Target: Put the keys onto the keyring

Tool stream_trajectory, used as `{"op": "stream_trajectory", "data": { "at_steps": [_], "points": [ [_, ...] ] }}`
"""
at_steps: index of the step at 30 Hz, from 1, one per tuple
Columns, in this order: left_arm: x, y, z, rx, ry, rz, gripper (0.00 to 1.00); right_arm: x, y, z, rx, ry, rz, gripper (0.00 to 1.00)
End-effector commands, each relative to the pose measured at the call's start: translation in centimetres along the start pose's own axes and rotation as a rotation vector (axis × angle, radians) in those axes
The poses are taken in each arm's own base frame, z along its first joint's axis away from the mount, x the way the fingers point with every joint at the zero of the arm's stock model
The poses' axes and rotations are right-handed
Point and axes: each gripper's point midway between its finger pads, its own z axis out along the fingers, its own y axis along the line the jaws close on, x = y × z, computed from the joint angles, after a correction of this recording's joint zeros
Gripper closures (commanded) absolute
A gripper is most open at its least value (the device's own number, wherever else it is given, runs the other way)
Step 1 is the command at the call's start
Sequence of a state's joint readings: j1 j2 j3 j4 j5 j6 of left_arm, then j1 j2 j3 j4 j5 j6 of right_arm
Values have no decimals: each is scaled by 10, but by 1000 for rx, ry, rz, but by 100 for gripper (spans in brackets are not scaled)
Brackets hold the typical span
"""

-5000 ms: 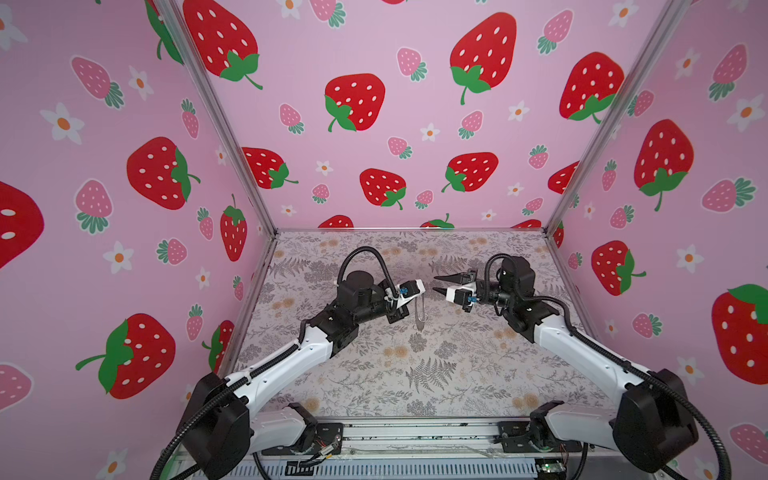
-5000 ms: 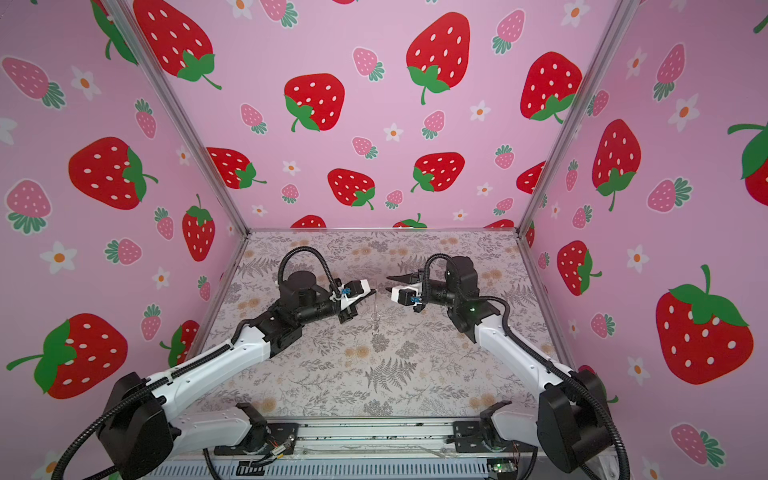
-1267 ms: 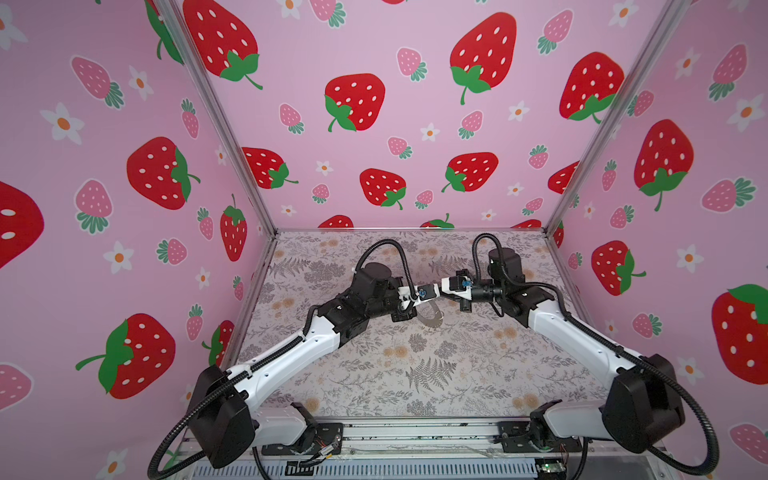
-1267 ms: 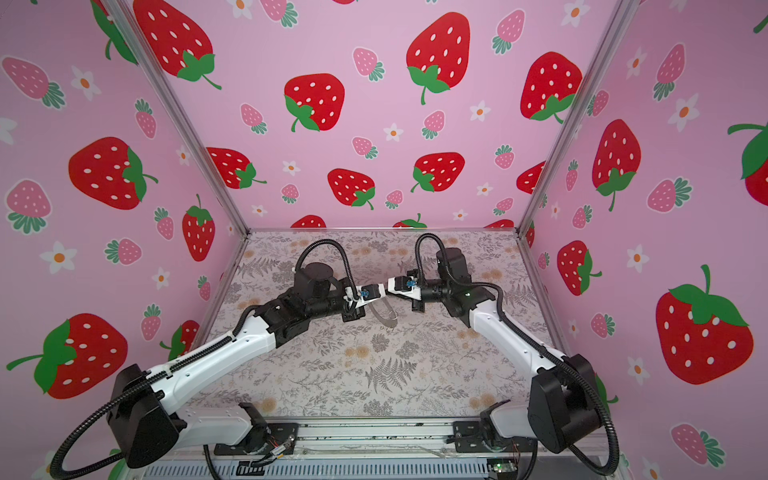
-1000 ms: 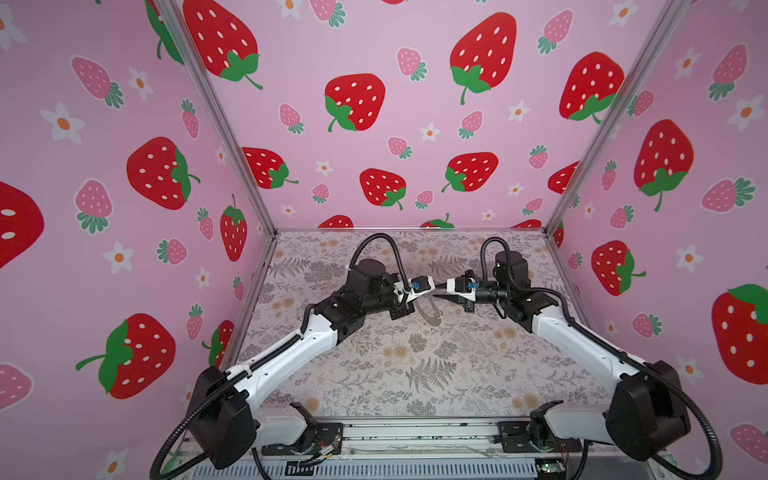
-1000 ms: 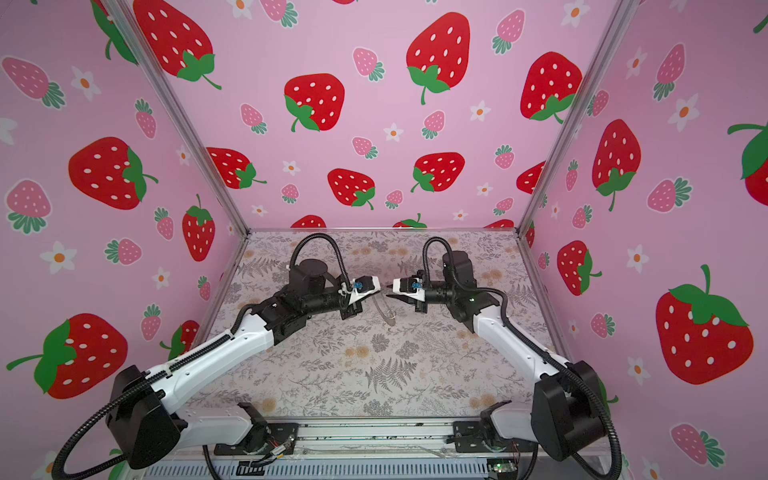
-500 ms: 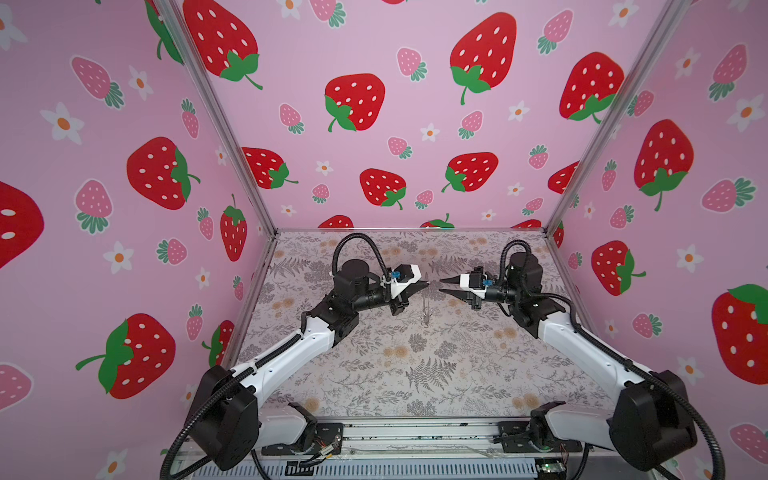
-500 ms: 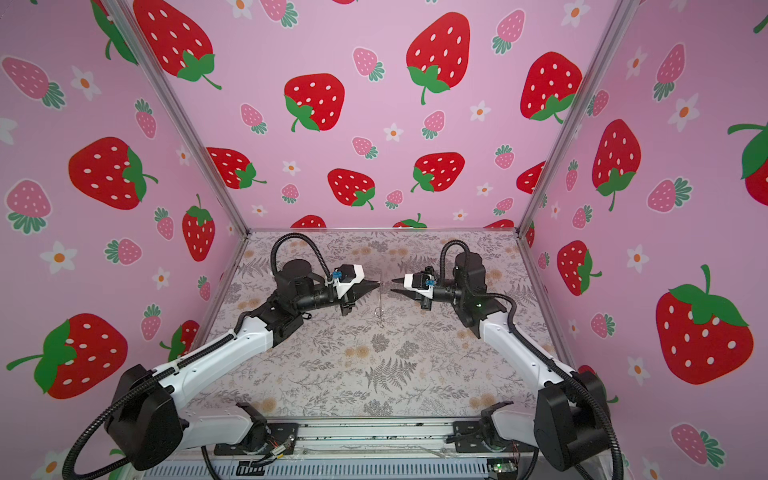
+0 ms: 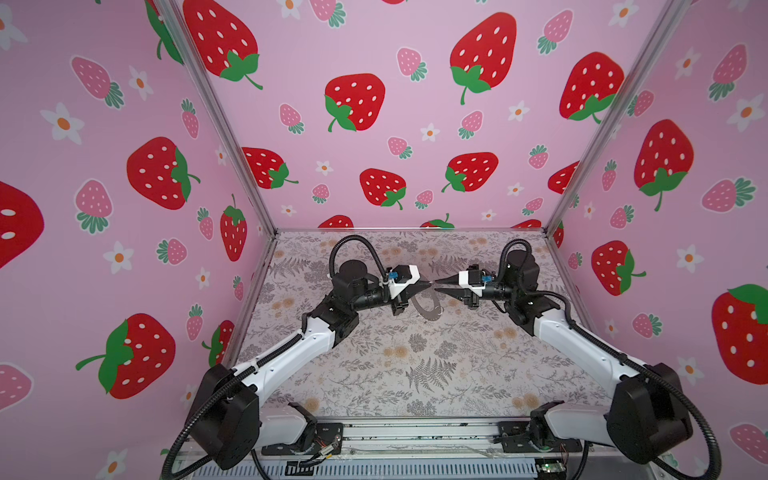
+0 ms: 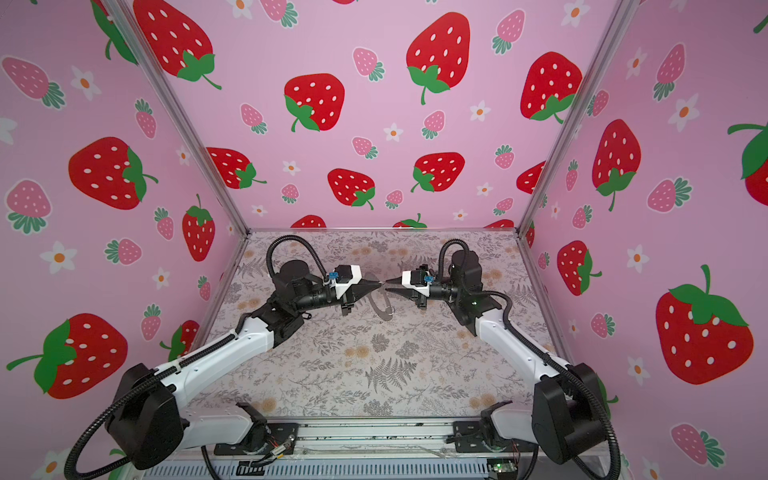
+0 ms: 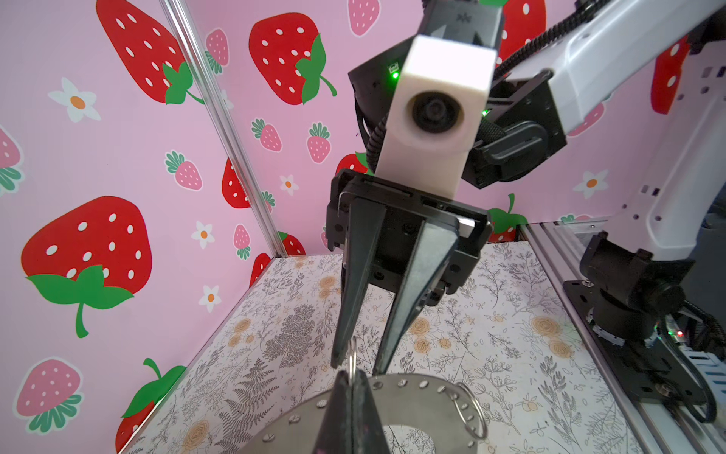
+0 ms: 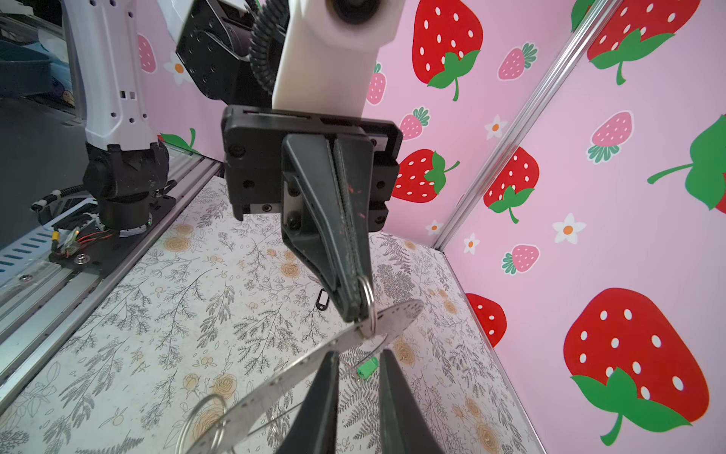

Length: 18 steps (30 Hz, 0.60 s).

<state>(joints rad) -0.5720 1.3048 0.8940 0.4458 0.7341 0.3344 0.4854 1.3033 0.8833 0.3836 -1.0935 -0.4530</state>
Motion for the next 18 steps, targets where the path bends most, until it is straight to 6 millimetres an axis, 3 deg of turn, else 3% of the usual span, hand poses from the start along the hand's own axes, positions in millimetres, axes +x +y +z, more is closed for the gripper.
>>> {"op": "stream_trajectory", "data": {
  "at_steps": [1,18],
  "points": [
    [-8,-3,1,27,-39,29,100,-17,-1,3,-30,-46,-28,80],
    [-7,-10,3,60,-33,39,100,-19,2,4,-55,-66,-19,90]
  ]
}}
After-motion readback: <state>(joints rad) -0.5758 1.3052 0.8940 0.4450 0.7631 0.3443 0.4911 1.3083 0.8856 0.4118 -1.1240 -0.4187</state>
